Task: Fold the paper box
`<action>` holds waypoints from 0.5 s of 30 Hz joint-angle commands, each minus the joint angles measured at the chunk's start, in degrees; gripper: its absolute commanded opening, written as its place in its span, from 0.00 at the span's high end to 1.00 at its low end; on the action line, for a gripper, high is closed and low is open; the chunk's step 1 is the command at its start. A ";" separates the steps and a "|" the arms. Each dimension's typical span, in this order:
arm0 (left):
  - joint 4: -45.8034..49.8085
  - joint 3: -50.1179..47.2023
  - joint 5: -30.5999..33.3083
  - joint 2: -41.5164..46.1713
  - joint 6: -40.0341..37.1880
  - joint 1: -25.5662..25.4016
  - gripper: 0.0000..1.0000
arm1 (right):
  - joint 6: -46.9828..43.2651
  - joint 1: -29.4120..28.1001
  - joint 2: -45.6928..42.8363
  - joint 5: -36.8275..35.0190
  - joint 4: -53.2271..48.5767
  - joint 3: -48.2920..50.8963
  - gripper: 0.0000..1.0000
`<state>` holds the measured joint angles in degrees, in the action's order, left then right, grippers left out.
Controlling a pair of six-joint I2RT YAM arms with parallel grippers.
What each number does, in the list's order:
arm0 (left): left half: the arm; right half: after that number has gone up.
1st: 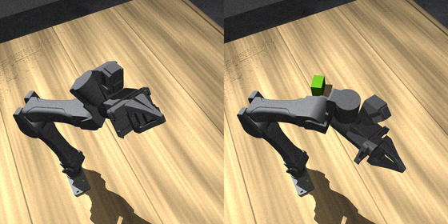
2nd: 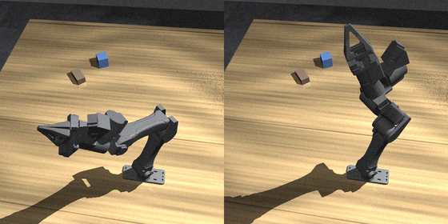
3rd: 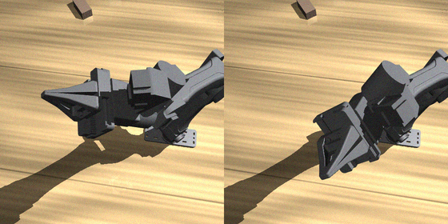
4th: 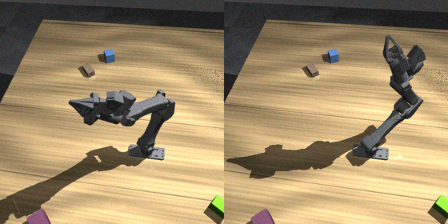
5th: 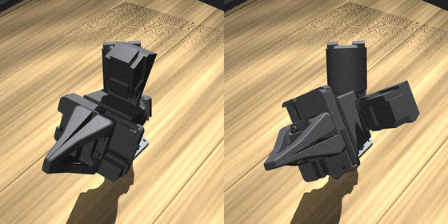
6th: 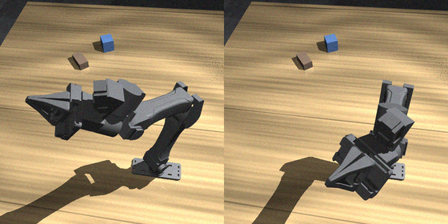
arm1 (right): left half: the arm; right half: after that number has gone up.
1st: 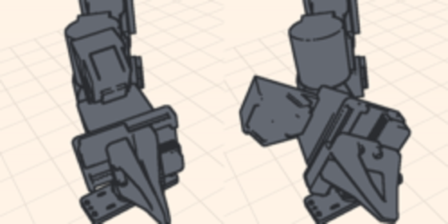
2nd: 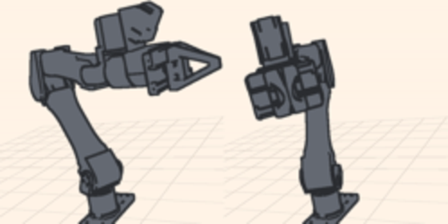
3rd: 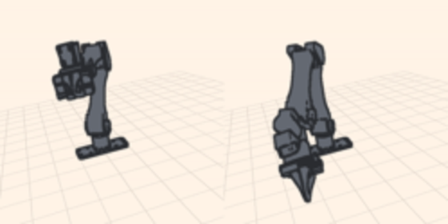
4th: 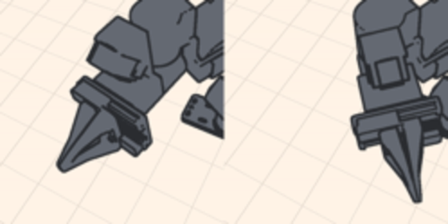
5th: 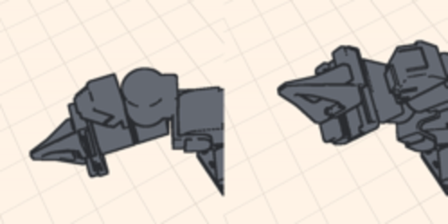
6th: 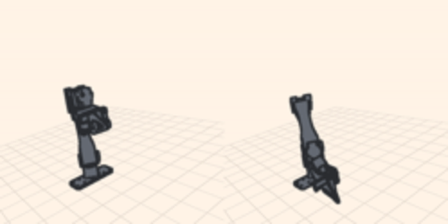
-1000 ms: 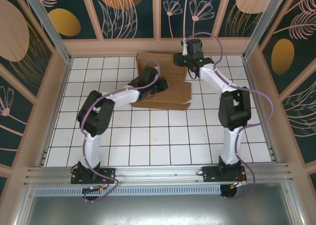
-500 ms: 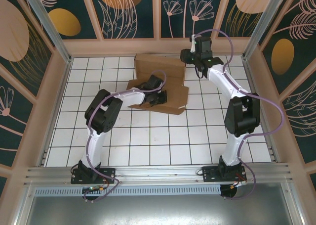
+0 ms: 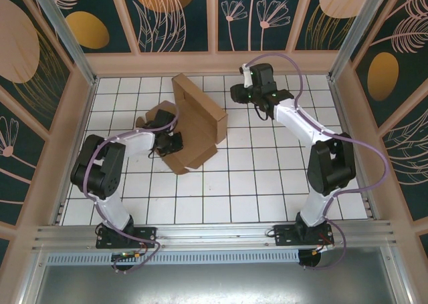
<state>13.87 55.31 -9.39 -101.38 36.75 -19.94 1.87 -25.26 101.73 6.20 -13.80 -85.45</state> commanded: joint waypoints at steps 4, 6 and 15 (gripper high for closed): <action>0.79 3.21 3.78 2.85 0.96 2.13 0.96 | -2.93 -4.93 6.74 11.86 -4.09 -7.17 0.57; 1.53 5.69 5.70 5.83 0.83 2.18 0.94 | -2.83 -5.40 8.62 11.79 -4.74 -8.90 0.58; 5.09 14.63 8.04 13.62 -2.52 2.16 0.86 | -4.98 -5.77 13.21 6.86 -7.29 -12.51 0.47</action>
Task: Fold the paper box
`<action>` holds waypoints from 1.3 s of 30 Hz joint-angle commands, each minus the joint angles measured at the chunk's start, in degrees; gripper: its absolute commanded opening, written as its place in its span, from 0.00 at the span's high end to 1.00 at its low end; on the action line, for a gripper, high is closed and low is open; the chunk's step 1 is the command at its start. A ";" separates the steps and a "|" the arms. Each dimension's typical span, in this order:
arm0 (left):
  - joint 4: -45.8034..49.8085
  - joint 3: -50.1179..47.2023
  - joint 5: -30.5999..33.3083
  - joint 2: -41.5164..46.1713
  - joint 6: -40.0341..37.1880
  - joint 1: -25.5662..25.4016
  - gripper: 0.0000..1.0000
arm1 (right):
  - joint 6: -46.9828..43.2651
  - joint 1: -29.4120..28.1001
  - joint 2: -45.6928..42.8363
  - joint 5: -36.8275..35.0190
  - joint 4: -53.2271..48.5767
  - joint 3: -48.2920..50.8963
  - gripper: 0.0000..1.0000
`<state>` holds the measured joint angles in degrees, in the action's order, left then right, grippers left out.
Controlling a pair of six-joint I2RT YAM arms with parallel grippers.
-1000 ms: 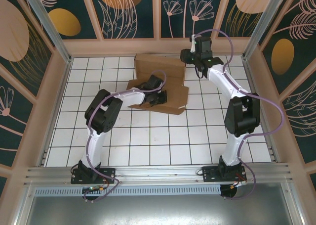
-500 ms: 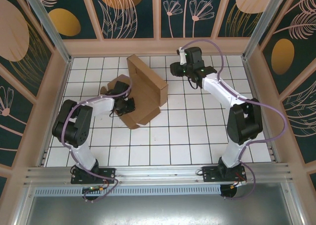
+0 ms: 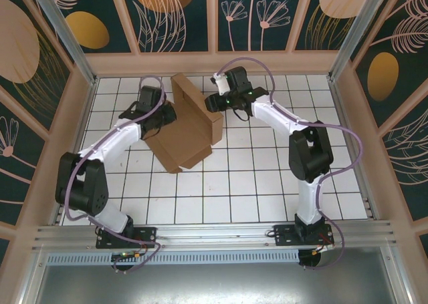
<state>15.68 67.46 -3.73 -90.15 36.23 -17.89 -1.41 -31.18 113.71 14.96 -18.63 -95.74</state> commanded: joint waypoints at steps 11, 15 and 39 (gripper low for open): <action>4.86 8.91 1.45 6.30 -1.09 0.08 0.84 | -0.52 1.85 1.99 -7.06 -0.66 2.60 0.49; 4.58 11.19 -0.10 6.74 -1.01 0.02 0.82 | 2.08 4.35 0.32 -7.57 2.51 7.72 0.52; -4.38 14.39 -17.89 9.88 -4.78 -6.10 0.63 | -3.29 -1.24 -13.28 -13.20 25.44 29.87 0.01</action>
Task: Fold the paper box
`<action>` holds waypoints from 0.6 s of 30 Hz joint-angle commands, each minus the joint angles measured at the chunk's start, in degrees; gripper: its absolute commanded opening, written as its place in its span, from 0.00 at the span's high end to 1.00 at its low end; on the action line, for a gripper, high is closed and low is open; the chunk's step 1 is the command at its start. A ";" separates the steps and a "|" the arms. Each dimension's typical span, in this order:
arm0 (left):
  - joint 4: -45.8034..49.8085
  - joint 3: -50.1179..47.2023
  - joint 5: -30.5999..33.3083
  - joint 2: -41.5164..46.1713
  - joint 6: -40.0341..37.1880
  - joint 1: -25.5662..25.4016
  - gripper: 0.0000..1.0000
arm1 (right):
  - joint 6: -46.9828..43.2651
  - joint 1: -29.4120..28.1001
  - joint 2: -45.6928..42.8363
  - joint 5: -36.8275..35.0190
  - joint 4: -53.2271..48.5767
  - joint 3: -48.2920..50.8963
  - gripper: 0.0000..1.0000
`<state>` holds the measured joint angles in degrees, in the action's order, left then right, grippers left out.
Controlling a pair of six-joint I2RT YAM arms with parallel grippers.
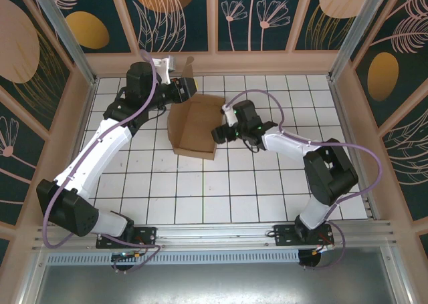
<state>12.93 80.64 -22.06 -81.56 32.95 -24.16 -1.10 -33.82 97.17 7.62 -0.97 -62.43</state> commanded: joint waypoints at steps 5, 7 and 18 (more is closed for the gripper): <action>-1.75 -3.33 9.23 4.30 -2.98 0.18 0.62 | -12.53 4.72 16.09 -2.94 5.54 -19.82 0.01; -3.88 -6.84 13.03 6.69 -2.73 0.17 0.62 | -14.53 5.62 20.92 -0.50 3.79 -26.59 0.01; -16.52 -23.34 13.53 11.51 1.41 0.19 0.60 | -16.64 5.20 46.02 6.27 -7.72 -57.98 0.17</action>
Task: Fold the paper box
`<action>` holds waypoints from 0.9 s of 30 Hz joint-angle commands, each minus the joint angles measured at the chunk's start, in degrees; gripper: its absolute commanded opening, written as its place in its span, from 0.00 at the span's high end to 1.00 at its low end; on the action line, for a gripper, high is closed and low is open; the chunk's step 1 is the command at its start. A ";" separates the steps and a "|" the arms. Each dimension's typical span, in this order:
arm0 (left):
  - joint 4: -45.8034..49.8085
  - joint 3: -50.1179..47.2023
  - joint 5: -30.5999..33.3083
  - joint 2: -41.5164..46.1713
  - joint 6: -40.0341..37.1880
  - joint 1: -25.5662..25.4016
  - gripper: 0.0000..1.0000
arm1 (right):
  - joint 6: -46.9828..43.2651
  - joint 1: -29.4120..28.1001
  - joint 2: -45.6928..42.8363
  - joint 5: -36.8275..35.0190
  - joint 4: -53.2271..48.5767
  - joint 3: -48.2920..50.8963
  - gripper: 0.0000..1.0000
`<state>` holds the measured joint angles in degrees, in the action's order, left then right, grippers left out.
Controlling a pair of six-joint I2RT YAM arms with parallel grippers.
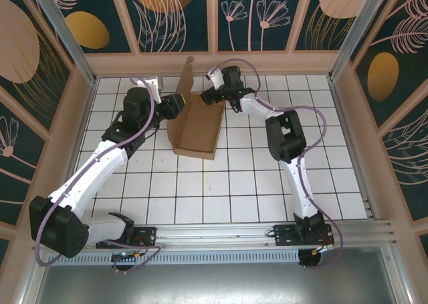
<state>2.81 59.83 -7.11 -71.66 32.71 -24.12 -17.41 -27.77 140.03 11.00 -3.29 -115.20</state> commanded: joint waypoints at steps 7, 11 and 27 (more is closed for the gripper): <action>-12.04 -7.00 -5.35 5.93 1.50 0.10 0.59 | 0.25 -1.85 3.54 -0.32 -8.80 -3.90 0.55; -11.76 -7.16 -5.19 7.19 1.22 0.13 0.59 | 0.56 -2.03 -3.46 -2.79 -4.16 8.11 0.68; -11.81 -8.81 -4.02 9.87 2.98 -0.31 0.58 | 8.98 -1.97 -34.59 -12.45 -0.95 47.56 0.50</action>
<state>-7.46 50.98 -11.46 -62.72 35.20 -24.14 -11.20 -29.47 110.91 -1.45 -3.29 -69.80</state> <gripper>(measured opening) 0.420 0.461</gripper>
